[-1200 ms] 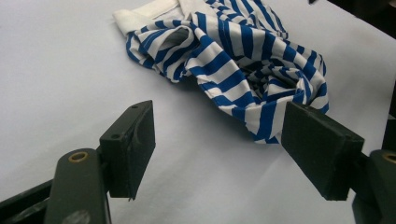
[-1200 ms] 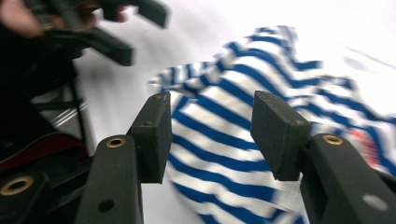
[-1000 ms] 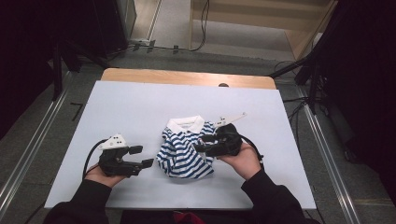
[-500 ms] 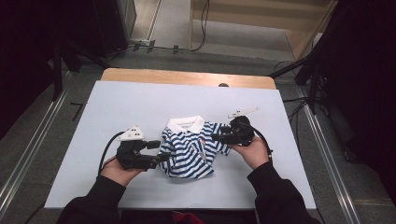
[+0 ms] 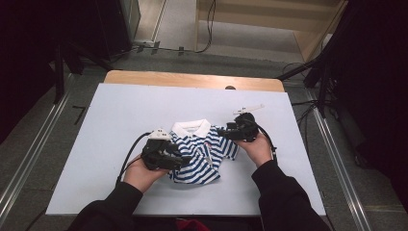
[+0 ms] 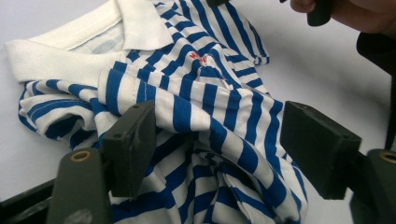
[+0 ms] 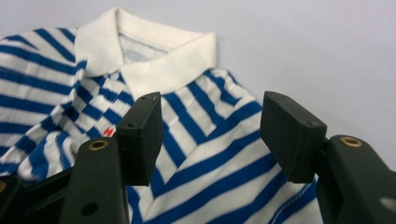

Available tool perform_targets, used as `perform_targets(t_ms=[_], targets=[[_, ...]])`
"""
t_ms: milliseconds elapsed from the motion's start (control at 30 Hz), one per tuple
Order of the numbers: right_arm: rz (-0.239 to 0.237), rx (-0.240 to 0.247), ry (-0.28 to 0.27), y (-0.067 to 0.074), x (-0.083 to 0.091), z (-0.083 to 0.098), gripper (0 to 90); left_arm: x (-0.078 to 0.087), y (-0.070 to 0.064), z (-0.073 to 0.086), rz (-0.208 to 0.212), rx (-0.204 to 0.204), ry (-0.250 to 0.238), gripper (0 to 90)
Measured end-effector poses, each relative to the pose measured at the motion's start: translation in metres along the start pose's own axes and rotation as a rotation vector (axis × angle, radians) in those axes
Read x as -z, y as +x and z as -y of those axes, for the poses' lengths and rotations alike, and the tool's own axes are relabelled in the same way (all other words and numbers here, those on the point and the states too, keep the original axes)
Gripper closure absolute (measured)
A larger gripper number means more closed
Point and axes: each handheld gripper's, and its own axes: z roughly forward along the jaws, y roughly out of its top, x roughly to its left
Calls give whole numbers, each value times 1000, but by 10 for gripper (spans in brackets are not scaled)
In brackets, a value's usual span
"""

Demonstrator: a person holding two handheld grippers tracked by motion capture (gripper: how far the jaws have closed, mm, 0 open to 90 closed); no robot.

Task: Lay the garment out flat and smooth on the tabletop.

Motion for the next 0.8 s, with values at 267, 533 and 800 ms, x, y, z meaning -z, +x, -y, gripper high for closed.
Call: perform_targets(t_ms=[267,533,800], targets=[[-15,18,26,0,-30,-10,354,-16,0,9,-39,-49,43,496],[33,139,64,13,-45,-7,570,-14,2,14,38,-64,80,792],[-2,37,68,5,-45,-6,856,-5,-2,11,64,-125,38,815]])
